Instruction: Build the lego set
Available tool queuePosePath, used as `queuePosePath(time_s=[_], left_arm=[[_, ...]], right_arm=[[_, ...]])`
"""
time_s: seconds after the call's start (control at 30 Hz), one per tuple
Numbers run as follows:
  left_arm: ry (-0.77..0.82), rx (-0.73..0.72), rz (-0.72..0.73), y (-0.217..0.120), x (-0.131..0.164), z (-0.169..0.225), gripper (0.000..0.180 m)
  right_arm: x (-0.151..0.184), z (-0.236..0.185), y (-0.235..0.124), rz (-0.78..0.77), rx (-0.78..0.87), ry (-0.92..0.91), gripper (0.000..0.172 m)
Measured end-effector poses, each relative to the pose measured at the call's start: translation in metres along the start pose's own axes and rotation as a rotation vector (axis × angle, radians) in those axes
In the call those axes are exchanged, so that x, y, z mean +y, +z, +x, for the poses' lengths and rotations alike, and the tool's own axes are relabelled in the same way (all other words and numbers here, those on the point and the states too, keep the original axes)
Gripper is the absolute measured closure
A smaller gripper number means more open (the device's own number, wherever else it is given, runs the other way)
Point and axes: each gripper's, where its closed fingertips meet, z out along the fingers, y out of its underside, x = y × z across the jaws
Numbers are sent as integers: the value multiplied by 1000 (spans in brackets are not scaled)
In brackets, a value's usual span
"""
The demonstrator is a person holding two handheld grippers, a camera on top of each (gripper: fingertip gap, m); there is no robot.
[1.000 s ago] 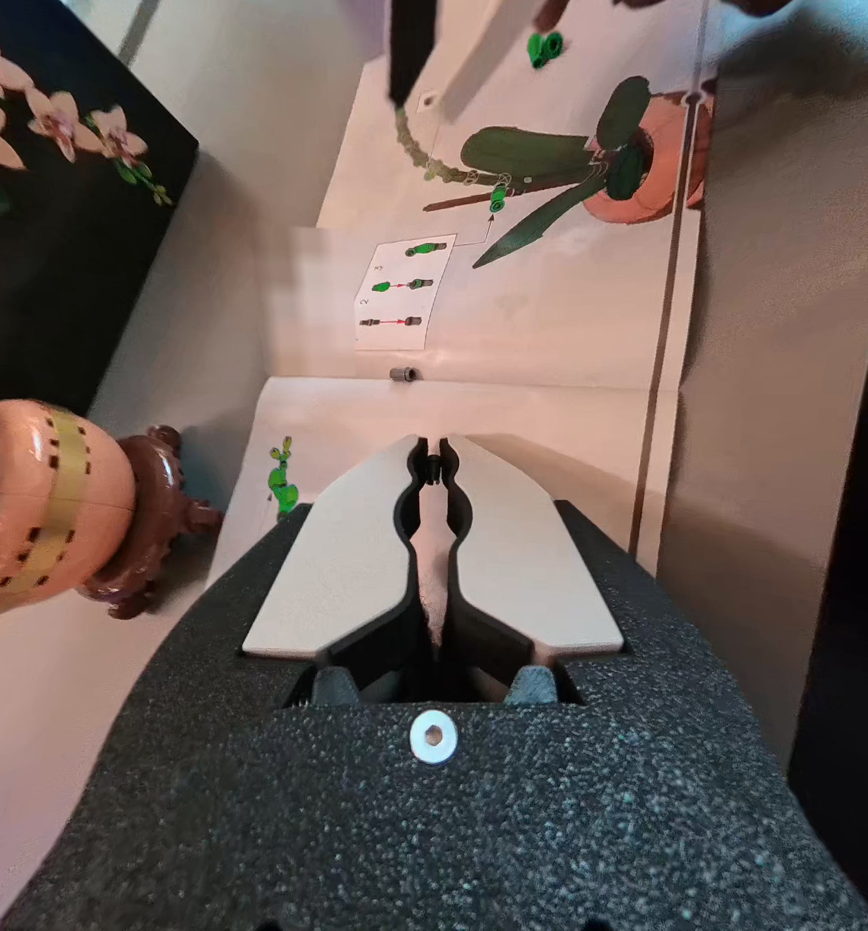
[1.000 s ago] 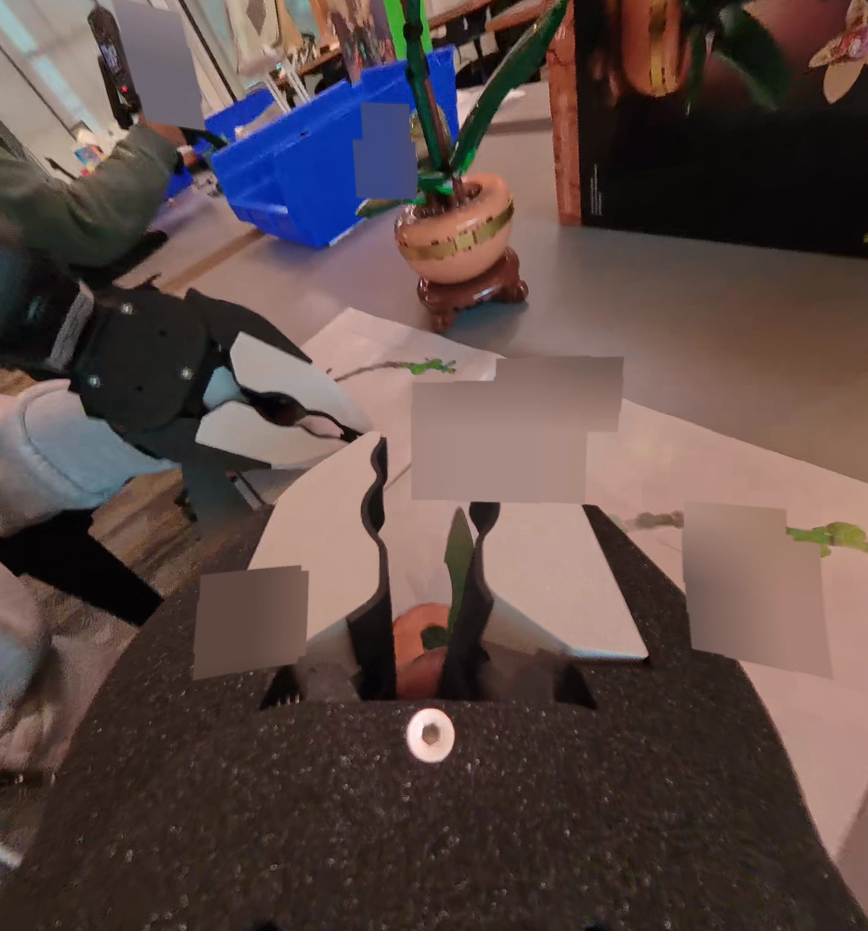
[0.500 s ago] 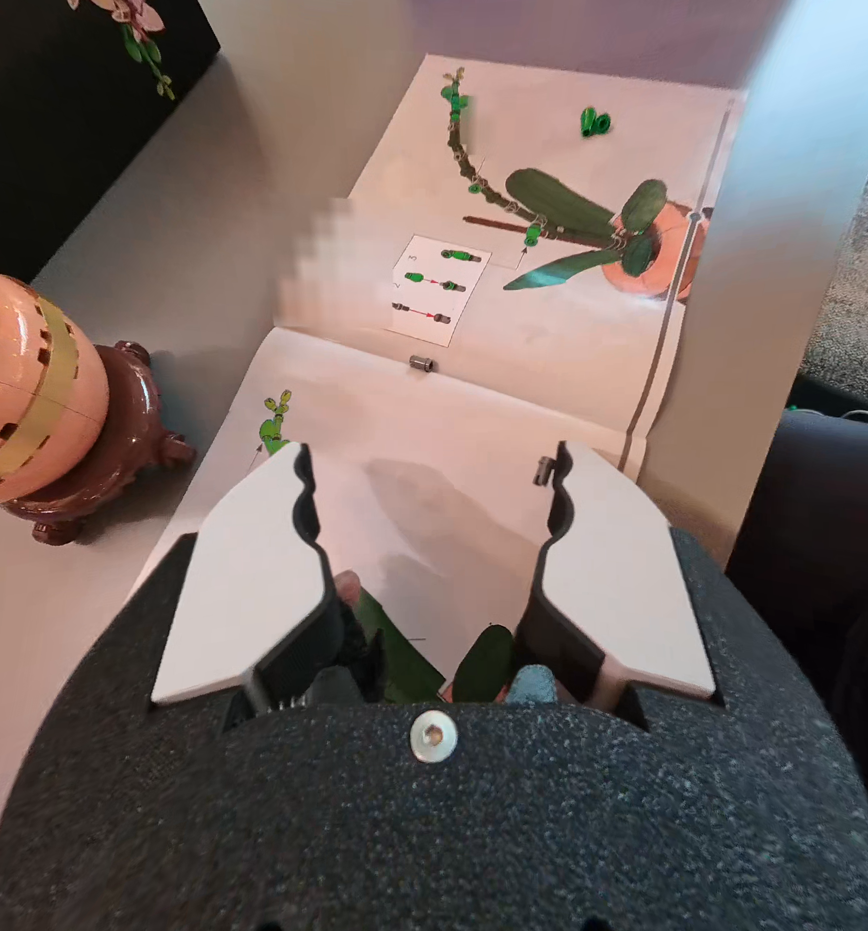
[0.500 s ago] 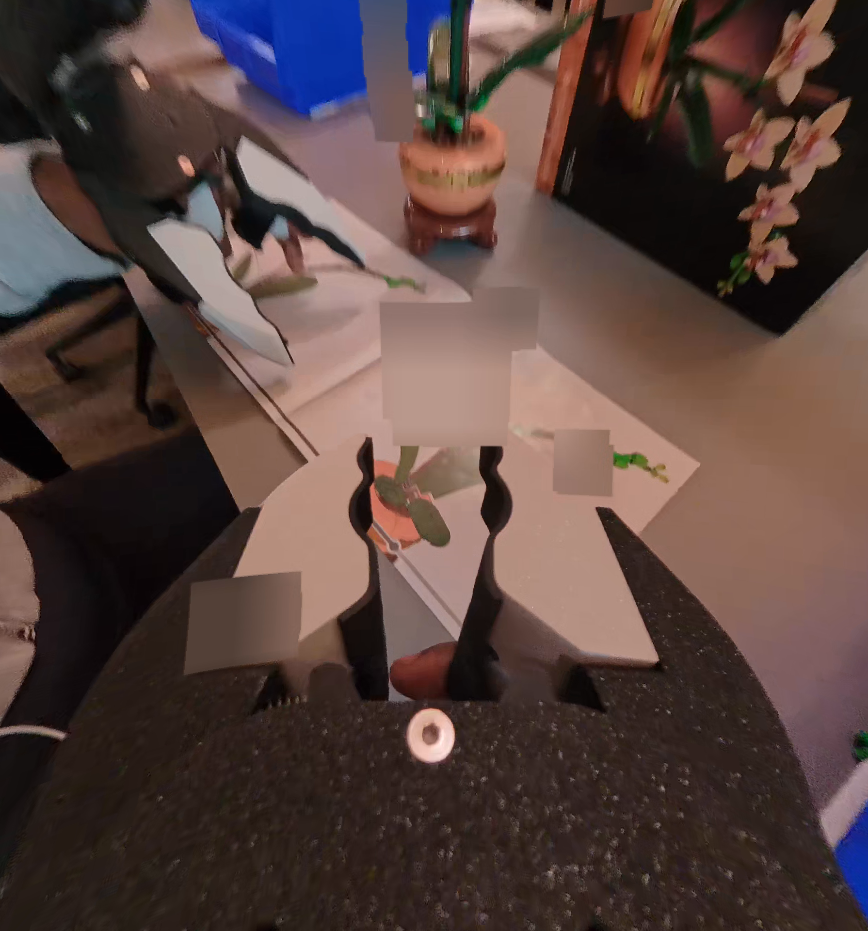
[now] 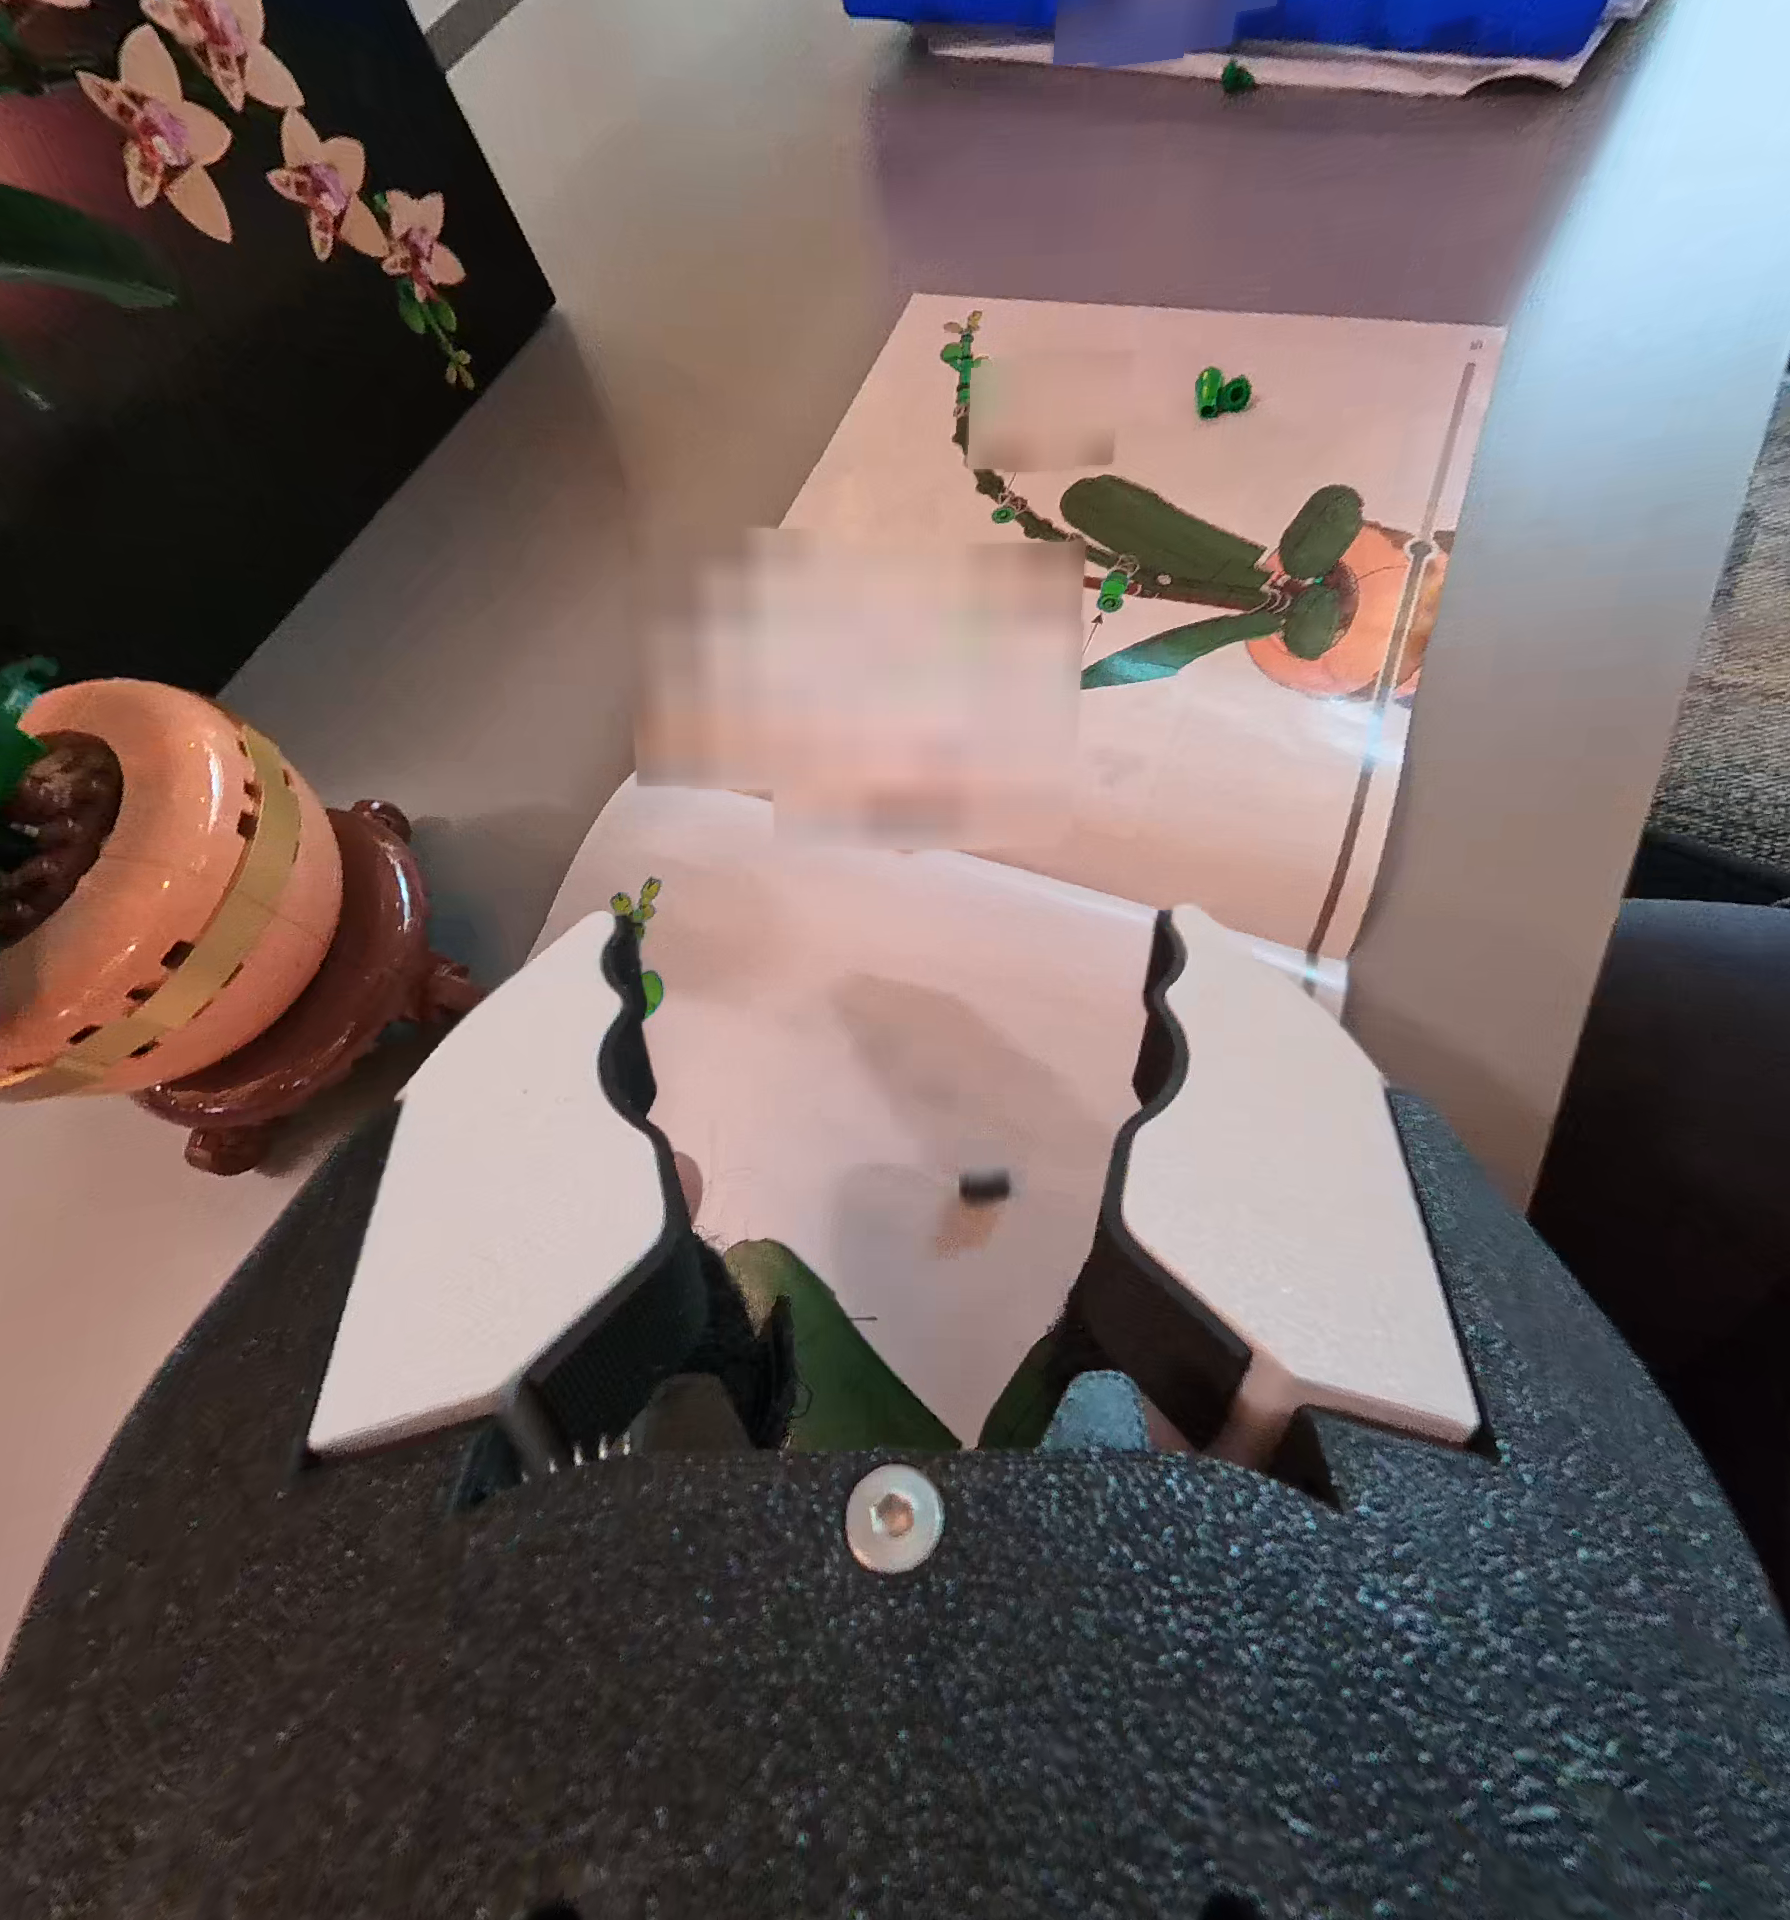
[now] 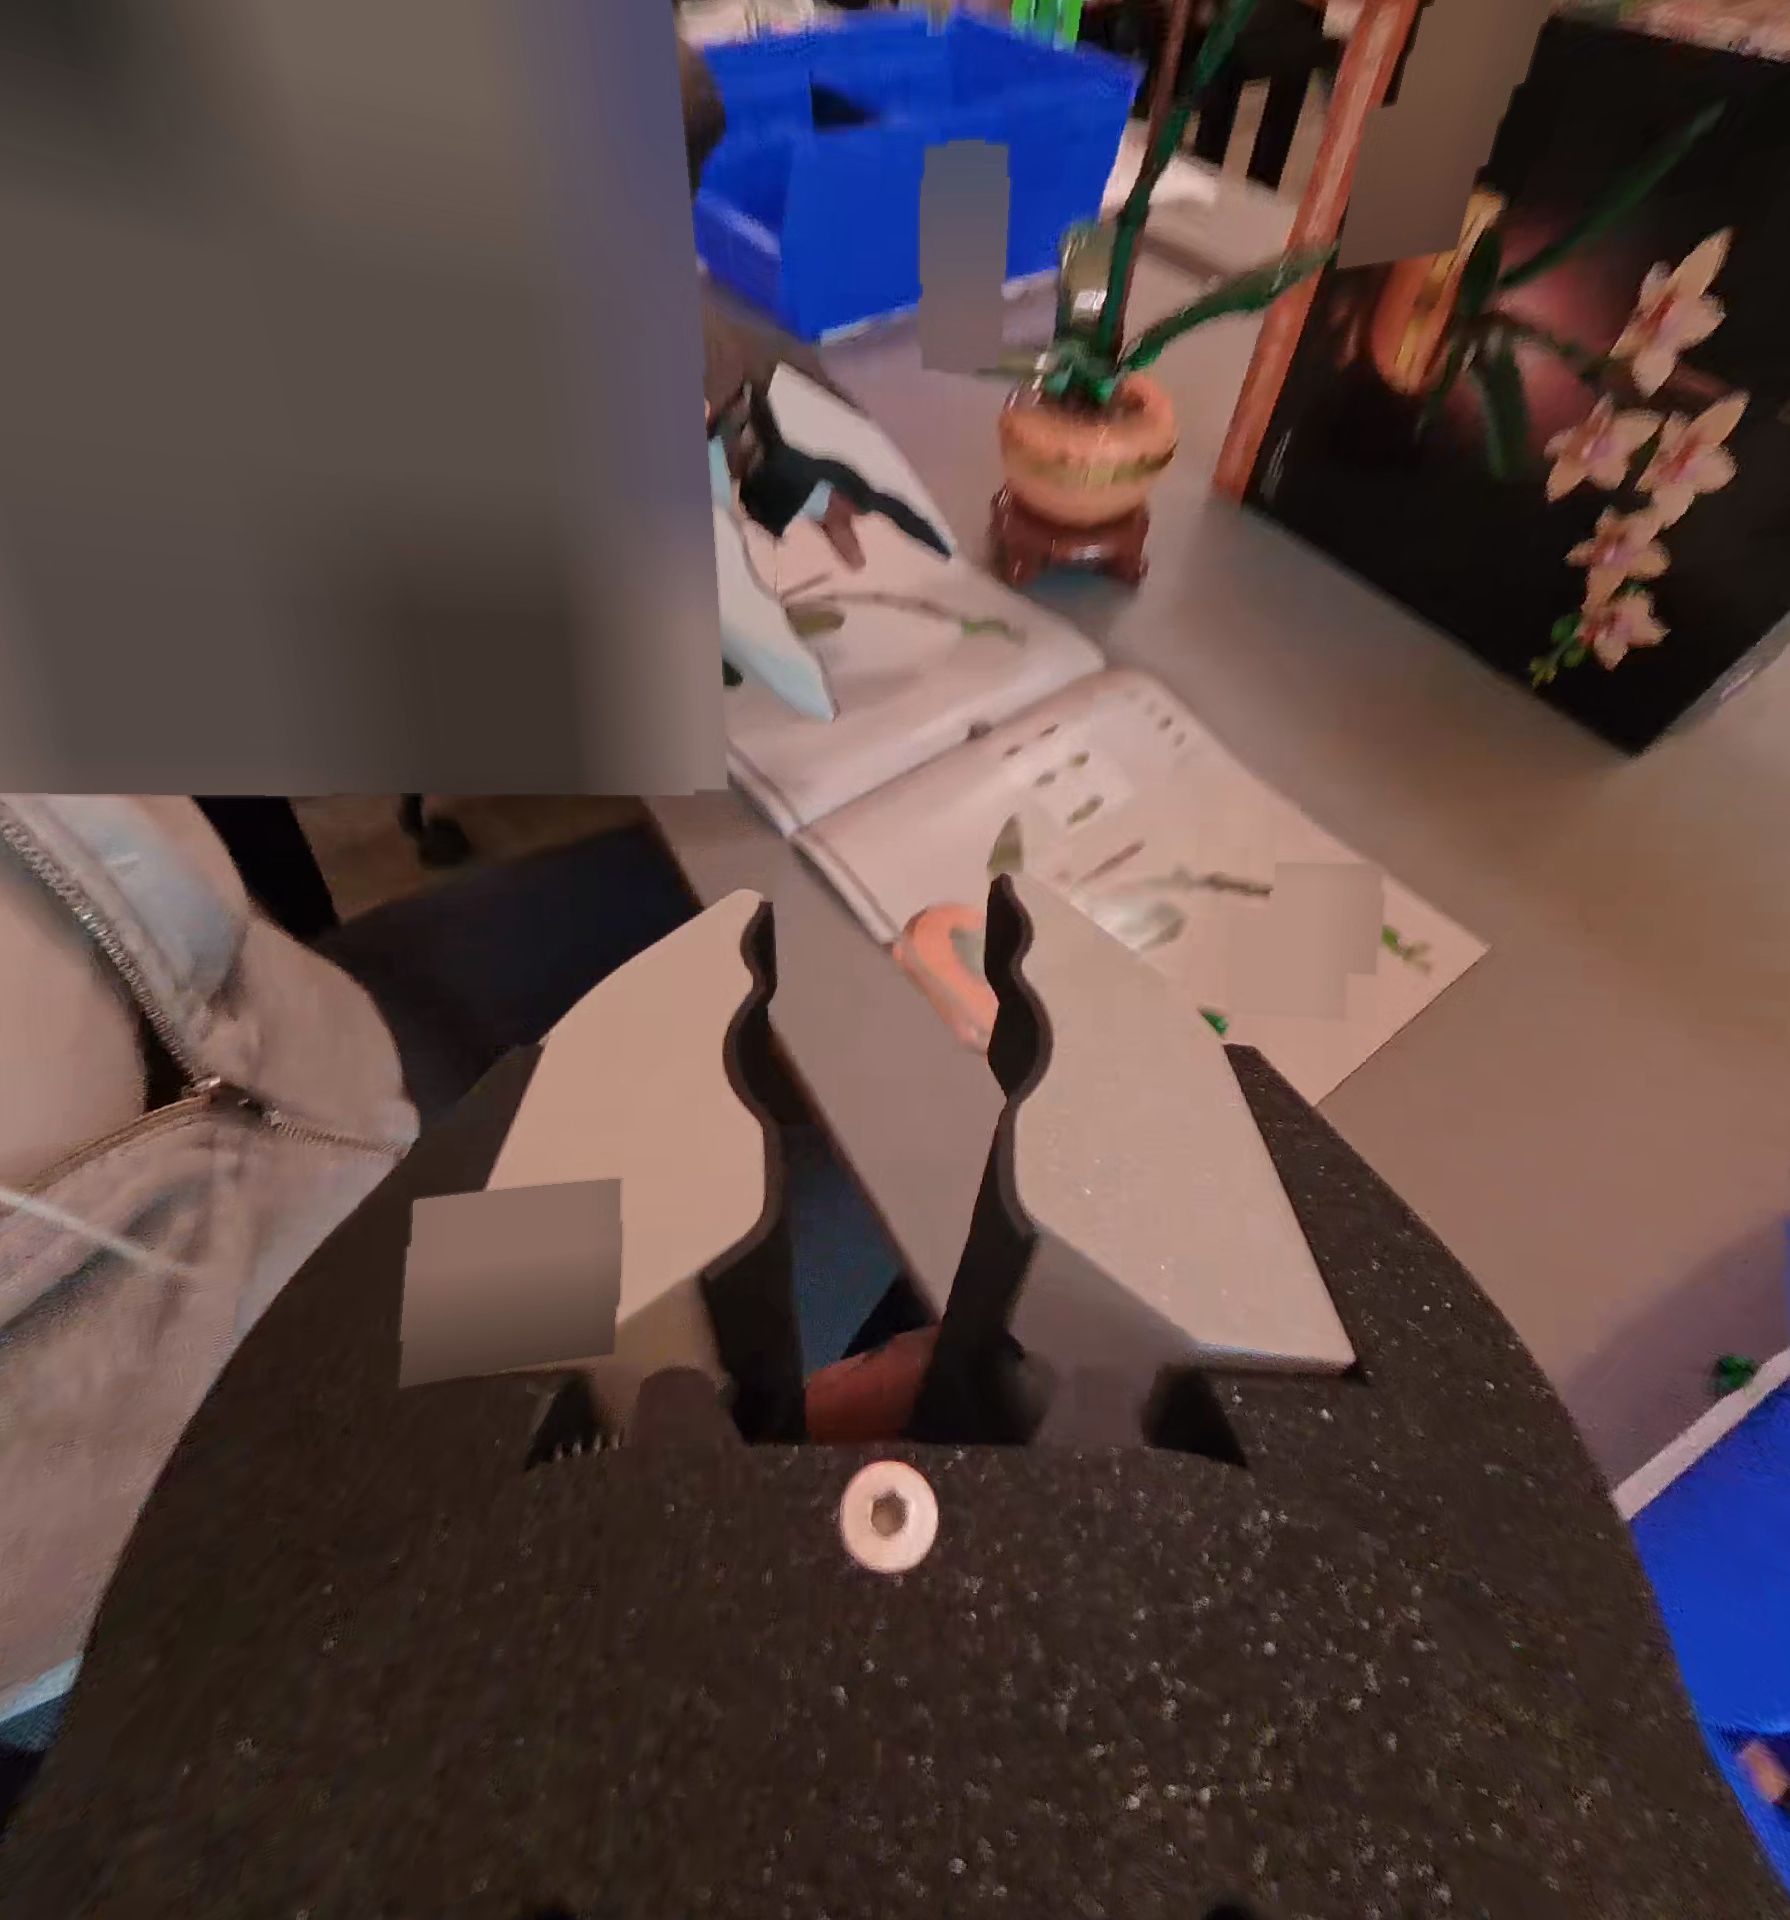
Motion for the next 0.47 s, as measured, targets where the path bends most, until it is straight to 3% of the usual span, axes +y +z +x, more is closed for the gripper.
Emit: queuePosePath(time_s=[0.1, 0.2, 0.33, 0.47], left_arm=[[24, 4, 61, -7, -11, 2, 93], [78, -10, 119, -23, -20, 1, 100], [98, -30, 127, -47, -15, -2, 106], [37, -63, 97, -62, -1, -14, 107]], right_arm=[[18, -21, 5, -78, 51, 95, 154], [59, -44, 7, -298, 138, 197, 170], [107, -78, 20, -445, 304, 437, 172], [166, -77, 21, -665, 570, 337, 172]])
